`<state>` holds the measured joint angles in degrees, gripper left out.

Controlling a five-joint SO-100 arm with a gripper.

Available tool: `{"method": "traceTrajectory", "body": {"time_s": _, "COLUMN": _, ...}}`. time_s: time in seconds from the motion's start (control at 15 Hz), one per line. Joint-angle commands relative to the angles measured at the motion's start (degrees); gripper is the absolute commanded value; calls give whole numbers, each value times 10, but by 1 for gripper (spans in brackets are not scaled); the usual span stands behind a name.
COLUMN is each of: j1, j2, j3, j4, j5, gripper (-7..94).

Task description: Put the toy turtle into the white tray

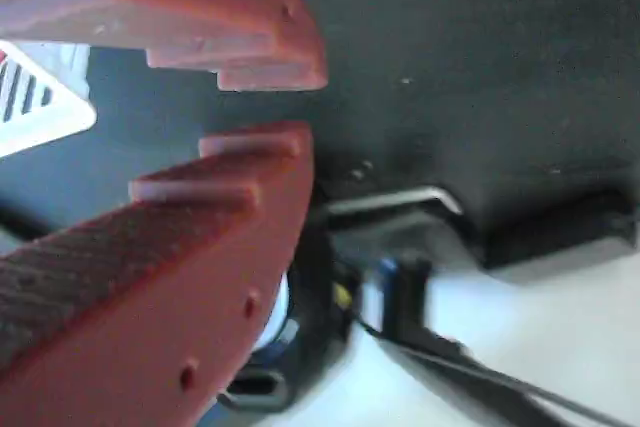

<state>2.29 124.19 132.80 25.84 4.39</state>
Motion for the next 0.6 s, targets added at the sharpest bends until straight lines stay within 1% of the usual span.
{"method": "traceTrajectory", "body": {"time_s": 0.0, "j1": -17, "j2": 148, "j3": 191, "j4": -47, "j5": -14, "gripper": 0}}
{"method": "traceTrajectory", "body": {"time_s": 0.13, "j1": -18, "j2": 230, "j3": 280, "j4": -38, "j5": -19, "gripper": 0}}
{"method": "traceTrajectory", "body": {"time_s": 0.2, "j1": -18, "j2": 269, "j3": 307, "j4": -14, "j5": -29, "gripper": 0}}
{"method": "traceTrajectory", "body": {"time_s": 0.33, "j1": -21, "j2": 365, "j3": 337, "j4": 75, "j5": -34, "gripper": 0}}
{"method": "traceTrajectory", "body": {"time_s": 0.4, "j1": -26, "j2": 411, "j3": 338, "j4": 134, "j5": -35, "gripper": 0}}
{"method": "traceTrajectory", "body": {"time_s": 0.53, "j1": -39, "j2": 490, "j3": 352, "j4": 214, "j5": -35, "gripper": 0}}
